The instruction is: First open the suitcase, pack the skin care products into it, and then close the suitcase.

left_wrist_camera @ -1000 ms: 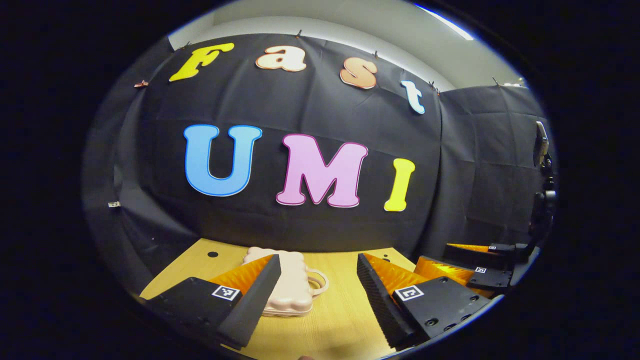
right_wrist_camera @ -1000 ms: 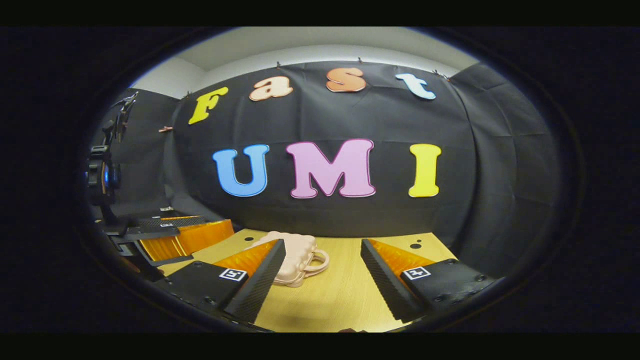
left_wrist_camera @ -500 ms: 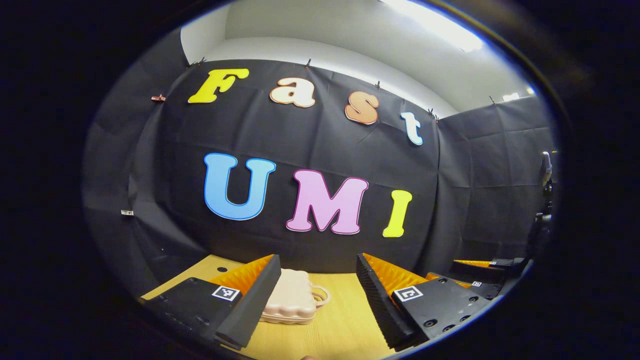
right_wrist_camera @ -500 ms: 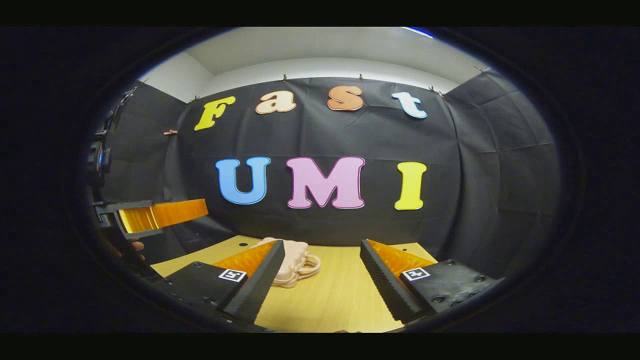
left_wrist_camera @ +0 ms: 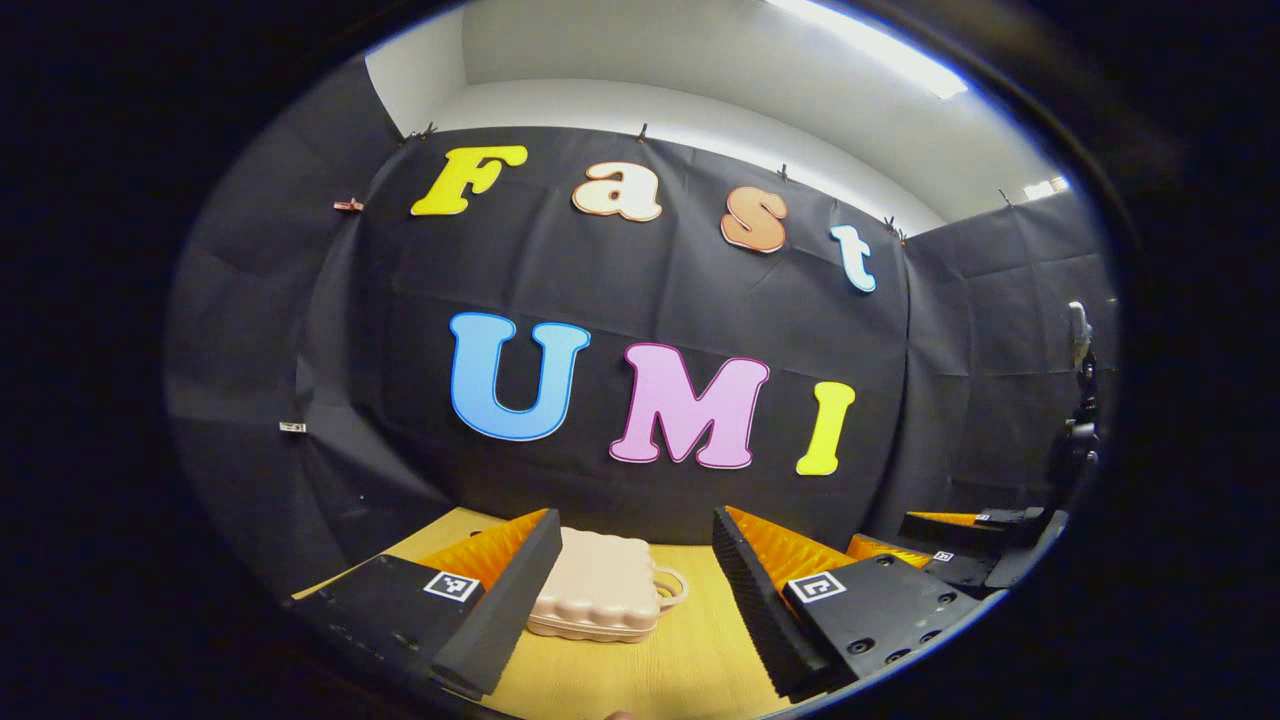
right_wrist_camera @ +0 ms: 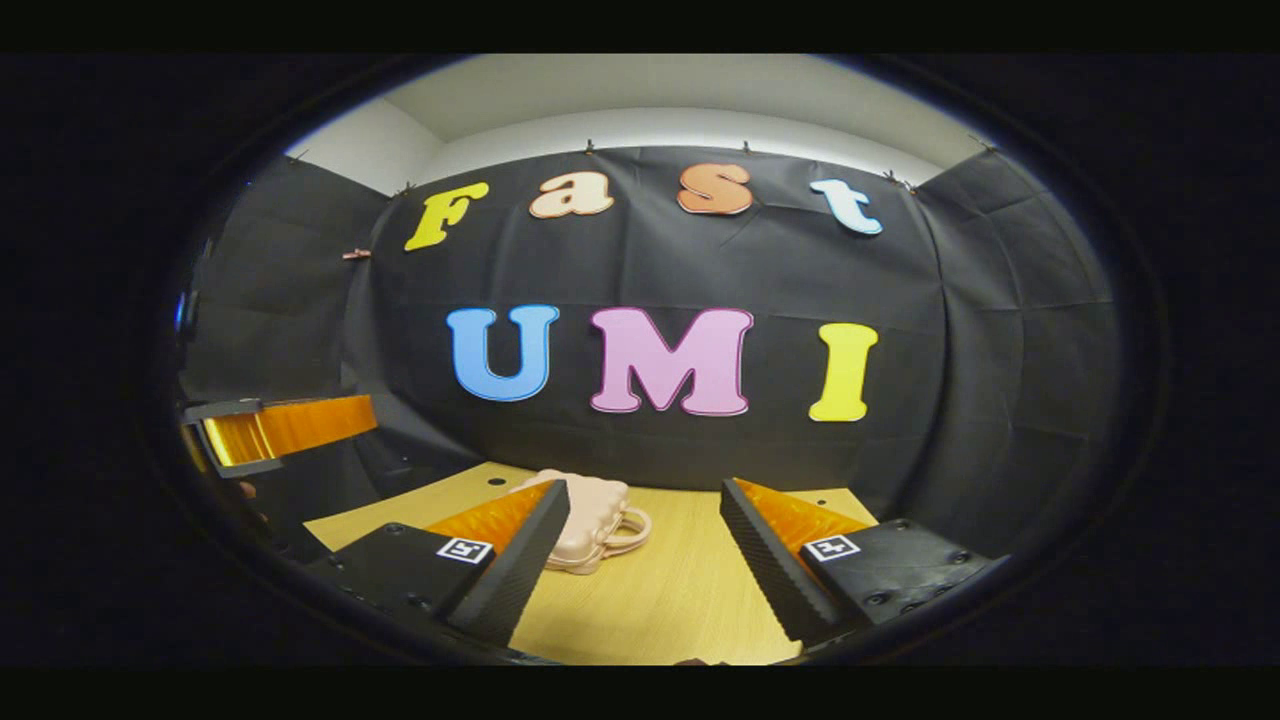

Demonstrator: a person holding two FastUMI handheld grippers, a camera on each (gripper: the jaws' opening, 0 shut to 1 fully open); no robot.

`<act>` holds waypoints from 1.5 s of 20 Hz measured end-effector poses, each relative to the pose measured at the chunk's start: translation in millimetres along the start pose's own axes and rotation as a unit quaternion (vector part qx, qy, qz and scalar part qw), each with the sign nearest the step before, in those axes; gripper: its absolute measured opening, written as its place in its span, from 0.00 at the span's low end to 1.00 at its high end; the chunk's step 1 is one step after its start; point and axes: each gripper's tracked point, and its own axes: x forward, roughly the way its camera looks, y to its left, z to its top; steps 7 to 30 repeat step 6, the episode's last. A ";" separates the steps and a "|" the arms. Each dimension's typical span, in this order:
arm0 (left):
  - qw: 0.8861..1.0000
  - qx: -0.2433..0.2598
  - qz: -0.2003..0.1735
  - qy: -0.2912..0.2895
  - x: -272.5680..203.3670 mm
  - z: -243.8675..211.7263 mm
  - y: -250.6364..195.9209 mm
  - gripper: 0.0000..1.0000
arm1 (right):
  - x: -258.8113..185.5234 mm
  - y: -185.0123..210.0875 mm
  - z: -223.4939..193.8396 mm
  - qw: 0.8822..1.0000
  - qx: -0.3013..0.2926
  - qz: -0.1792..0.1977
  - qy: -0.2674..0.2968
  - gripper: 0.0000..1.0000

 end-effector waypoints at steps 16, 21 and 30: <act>1.000 0.009 0.025 -0.008 -16.8 5.7 13.1 0.96 | 4.5 25.7 13.3 1.000 0.006 0.024 -0.017 0.97; 1.000 0.009 0.025 -0.008 -16.8 5.7 13.1 0.96 | 4.5 25.7 13.3 1.000 0.006 0.024 -0.017 0.97; 1.000 0.009 0.025 -0.008 -16.8 5.7 13.1 0.96 | 4.5 25.7 13.3 1.000 0.006 0.024 -0.017 0.97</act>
